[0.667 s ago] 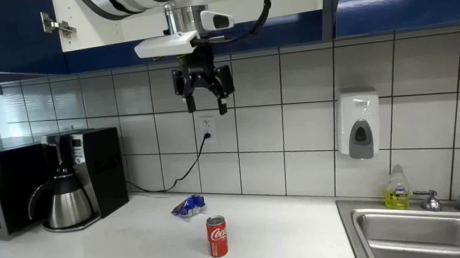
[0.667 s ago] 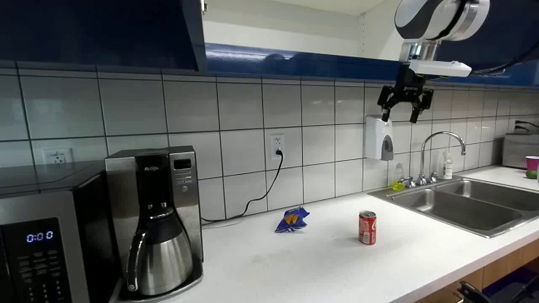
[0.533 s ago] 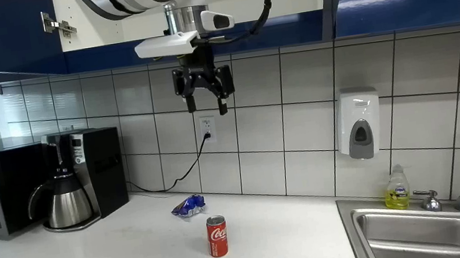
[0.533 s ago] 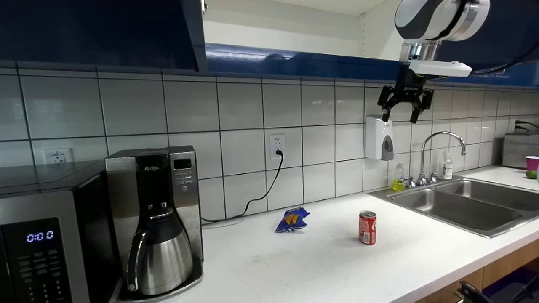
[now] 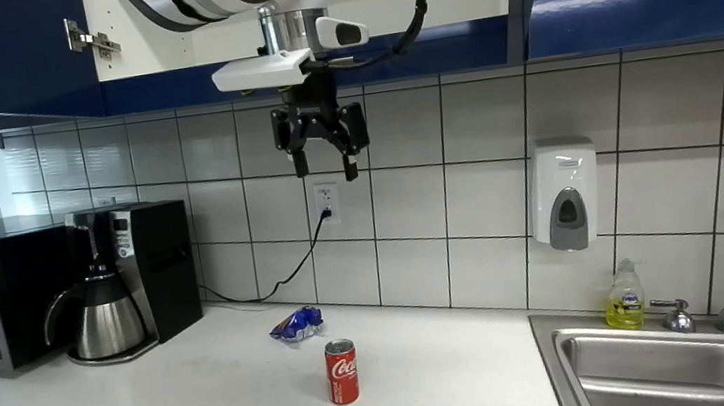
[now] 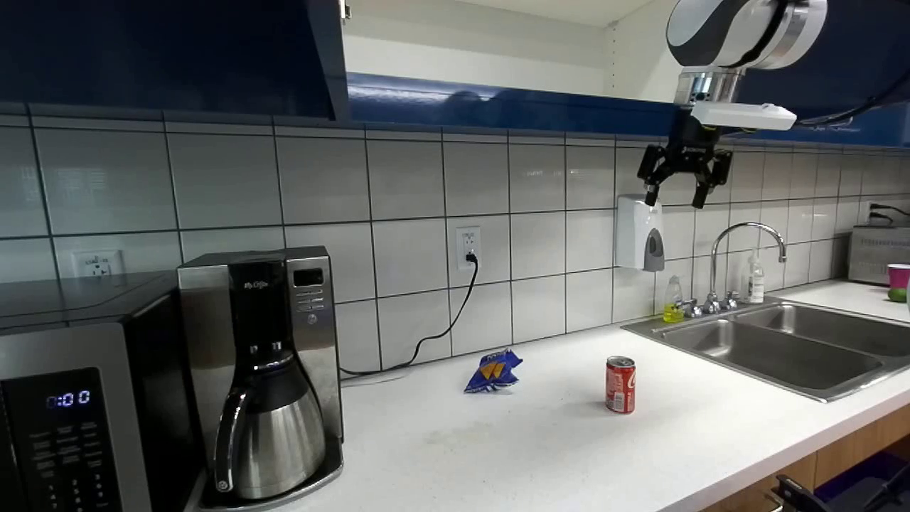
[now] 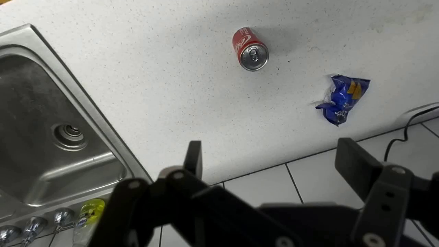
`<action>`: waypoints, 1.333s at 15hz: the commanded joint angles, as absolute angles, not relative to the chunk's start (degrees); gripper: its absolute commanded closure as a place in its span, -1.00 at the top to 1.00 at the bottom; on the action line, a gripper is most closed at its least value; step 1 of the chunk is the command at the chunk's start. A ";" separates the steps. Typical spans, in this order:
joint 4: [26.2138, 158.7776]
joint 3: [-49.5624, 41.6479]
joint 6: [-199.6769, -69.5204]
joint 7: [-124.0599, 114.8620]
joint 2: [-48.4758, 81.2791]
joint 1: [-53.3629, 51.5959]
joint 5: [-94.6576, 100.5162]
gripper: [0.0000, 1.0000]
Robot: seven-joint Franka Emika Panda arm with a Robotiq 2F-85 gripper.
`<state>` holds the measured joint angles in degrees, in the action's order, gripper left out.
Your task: Put the red can inside the open cabinet
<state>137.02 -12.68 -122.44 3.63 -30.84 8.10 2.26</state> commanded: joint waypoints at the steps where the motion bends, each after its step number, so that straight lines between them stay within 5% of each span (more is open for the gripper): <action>1: 136.92 -12.00 -122.35 4.02 -30.71 8.90 1.77 1.00; 20: 137.79 -10.91 -125.44 3.95 -24.30 8.70 3.15 1.00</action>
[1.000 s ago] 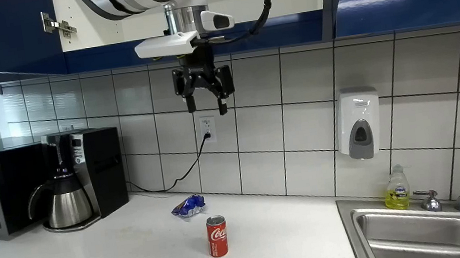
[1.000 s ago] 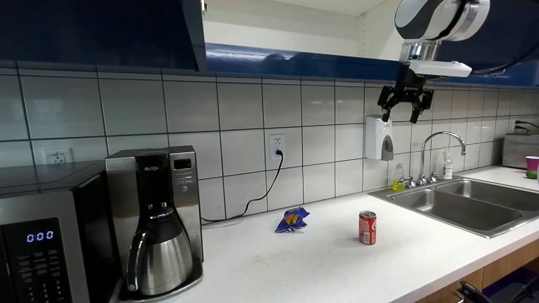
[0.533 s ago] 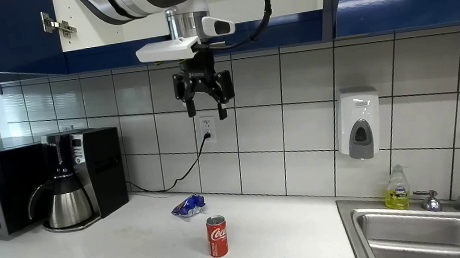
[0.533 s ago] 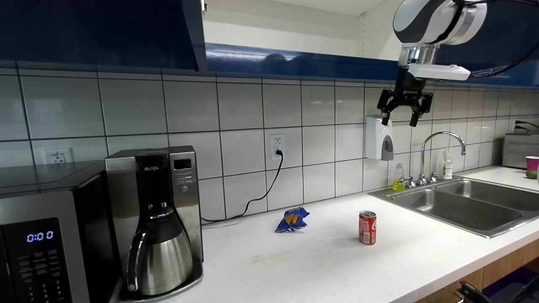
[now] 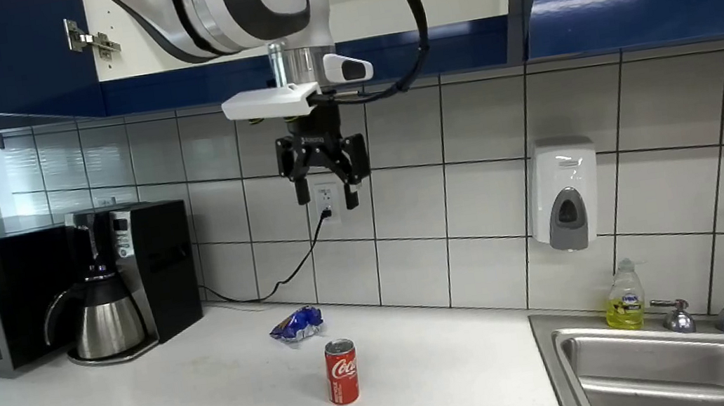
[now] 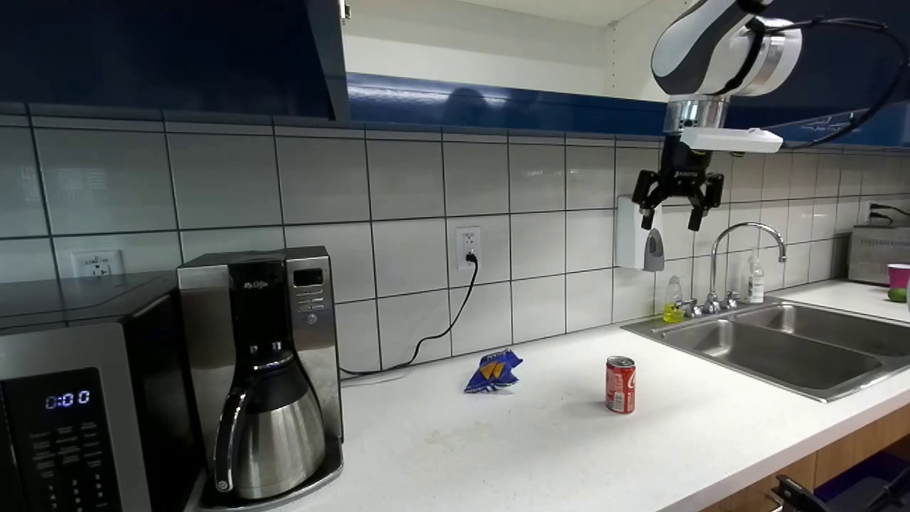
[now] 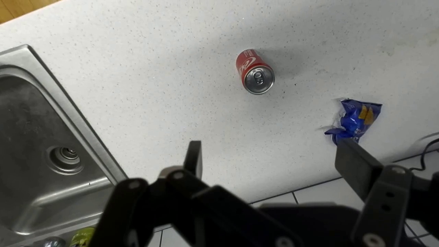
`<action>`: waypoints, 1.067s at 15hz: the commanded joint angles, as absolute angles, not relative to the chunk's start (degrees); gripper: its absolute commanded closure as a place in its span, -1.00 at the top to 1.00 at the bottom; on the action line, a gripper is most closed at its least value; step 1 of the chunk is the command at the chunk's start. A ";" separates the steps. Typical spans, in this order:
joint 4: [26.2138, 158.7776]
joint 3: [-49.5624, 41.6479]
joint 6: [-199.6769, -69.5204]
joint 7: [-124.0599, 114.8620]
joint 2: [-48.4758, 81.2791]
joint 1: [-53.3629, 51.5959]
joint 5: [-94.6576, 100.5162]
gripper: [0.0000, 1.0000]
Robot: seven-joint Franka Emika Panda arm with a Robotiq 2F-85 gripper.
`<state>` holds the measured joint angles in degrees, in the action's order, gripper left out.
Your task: Put the red can inside the open cabinet
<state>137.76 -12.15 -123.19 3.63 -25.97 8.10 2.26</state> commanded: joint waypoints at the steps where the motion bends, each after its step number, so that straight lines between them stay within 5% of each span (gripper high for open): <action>1: 138.15 -10.70 -126.86 3.76 -23.57 8.66 3.19 1.00; 16: 147.87 -8.72 -149.88 2.10 -10.43 8.26 3.31 1.00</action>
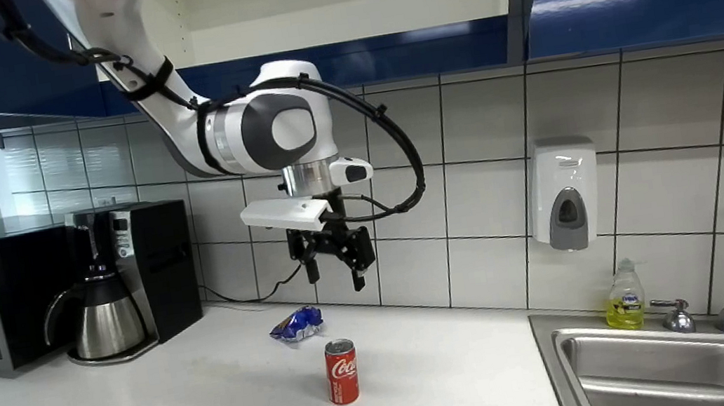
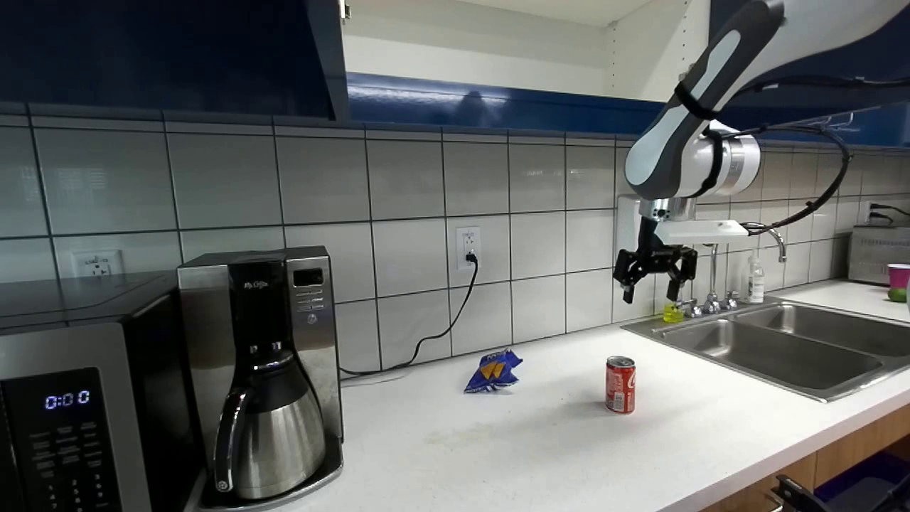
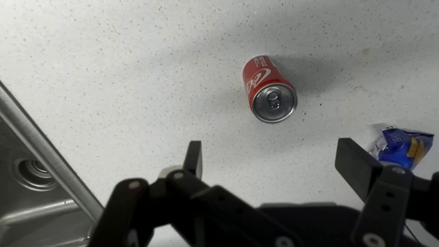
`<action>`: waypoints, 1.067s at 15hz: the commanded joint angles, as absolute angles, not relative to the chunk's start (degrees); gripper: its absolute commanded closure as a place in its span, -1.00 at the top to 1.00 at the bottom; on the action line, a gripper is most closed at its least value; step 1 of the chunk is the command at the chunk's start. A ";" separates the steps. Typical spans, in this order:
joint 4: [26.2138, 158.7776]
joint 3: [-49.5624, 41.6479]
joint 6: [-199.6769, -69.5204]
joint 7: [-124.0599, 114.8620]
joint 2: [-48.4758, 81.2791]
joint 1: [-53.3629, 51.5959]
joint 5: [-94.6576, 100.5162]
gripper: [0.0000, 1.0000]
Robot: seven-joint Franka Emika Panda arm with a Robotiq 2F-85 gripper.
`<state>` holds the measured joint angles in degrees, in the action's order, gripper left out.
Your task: Put the red can inside the open cabinet
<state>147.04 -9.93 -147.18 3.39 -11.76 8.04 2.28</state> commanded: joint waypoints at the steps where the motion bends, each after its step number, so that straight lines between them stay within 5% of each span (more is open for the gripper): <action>1: 148.31 -8.46 -150.99 2.16 -9.81 8.17 3.43 1.00; 16: 152.73 -8.03 -168.05 -1.08 1.65 8.22 10.57 1.00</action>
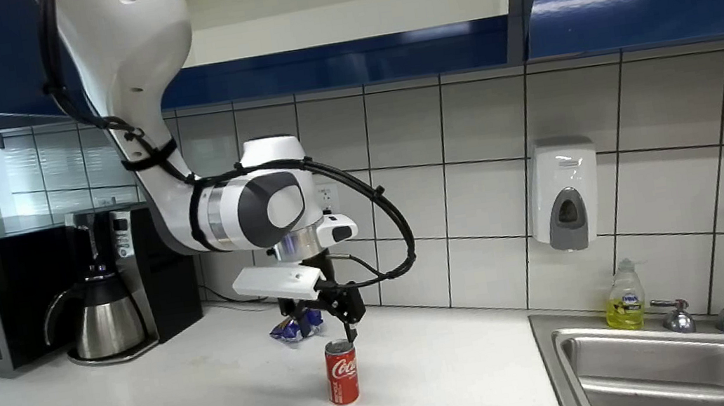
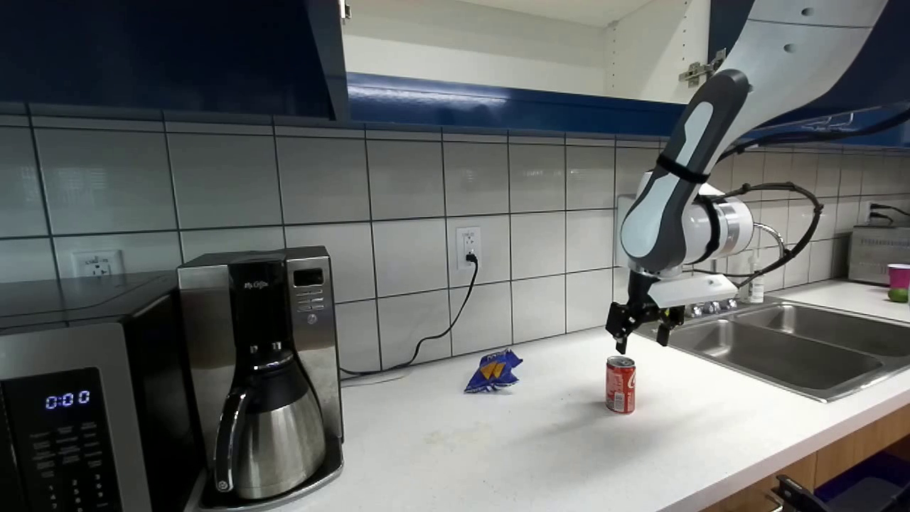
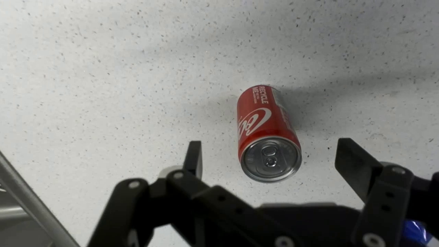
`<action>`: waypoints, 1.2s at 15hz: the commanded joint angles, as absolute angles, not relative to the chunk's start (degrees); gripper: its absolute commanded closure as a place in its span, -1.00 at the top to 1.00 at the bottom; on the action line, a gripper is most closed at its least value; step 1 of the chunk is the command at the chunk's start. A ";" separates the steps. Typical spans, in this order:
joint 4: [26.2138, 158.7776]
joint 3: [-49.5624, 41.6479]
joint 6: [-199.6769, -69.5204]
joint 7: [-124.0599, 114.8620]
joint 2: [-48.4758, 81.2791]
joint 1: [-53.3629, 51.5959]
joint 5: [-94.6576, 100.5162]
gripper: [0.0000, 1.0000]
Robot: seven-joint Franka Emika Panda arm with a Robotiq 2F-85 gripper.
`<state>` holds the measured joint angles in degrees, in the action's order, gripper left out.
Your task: Put the red can inside the open cabinet
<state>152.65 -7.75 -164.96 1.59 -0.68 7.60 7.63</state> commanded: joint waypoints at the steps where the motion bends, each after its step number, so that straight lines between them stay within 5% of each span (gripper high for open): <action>1: 152.73 -8.43 -169.13 -1.96 2.44 8.19 11.73 1.00; 18: 152.00 -11.13 -184.31 -3.04 13.74 3.19 12.16 1.00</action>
